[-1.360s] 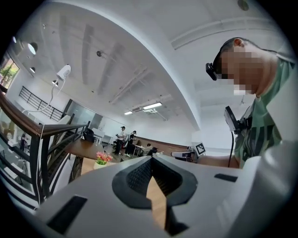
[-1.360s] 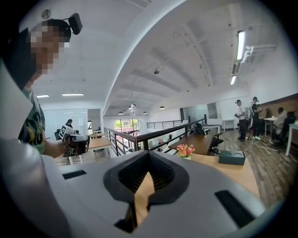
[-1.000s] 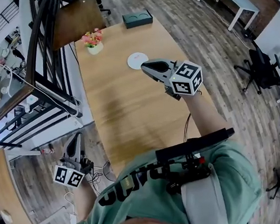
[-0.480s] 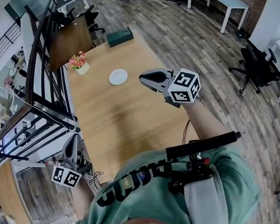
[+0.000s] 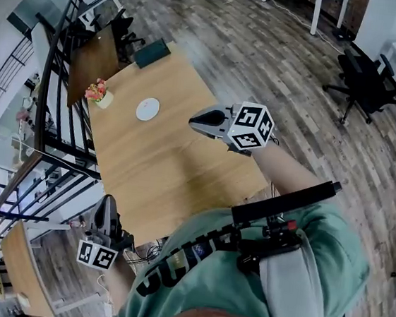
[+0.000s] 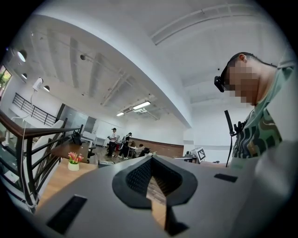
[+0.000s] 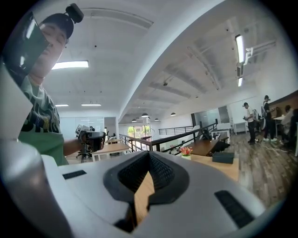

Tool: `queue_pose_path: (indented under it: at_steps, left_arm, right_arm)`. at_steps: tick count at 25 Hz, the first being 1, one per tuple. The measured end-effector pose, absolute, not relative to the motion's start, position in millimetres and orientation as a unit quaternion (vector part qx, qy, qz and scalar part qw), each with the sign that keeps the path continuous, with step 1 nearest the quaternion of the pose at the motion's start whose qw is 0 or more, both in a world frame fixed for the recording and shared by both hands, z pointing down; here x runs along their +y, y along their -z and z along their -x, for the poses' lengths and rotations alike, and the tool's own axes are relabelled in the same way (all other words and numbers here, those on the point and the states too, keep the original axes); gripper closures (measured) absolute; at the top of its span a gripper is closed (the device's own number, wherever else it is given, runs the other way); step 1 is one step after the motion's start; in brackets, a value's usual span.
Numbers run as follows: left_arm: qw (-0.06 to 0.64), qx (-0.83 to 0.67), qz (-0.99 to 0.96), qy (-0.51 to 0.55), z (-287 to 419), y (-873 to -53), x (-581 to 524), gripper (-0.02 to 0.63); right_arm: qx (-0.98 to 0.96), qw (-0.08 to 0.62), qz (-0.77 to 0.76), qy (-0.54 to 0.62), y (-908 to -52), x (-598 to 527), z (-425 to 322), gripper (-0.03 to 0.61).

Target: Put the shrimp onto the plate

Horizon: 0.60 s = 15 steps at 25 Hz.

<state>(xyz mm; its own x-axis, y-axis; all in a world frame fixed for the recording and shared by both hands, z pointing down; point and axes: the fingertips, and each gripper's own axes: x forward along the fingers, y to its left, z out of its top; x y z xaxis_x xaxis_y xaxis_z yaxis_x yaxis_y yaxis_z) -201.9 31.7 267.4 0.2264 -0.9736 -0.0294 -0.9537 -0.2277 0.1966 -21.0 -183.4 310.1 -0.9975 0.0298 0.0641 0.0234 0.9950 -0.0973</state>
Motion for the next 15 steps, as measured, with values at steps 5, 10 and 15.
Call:
queue_pose_path:
  at_steps: [5,10,15]
  left_arm:
    - [0.069,-0.635,-0.768,0.042,195.9,-257.2,49.1,0.609]
    - [0.060,-0.638,-0.766,0.044,212.6,-254.4,72.4,0.609]
    - [0.055,-0.620,-0.782,0.045,237.1,-258.3,111.9,0.609]
  right_arm:
    - [-0.997,0.006,0.037,-0.070,-315.9,-173.9,33.0,0.571]
    - [-0.996,0.015,0.049,-0.071,-323.3,-148.9,56.8,0.571]
    - [-0.997,0.020,0.033,-0.066,-317.6,-108.4,79.9,0.571]
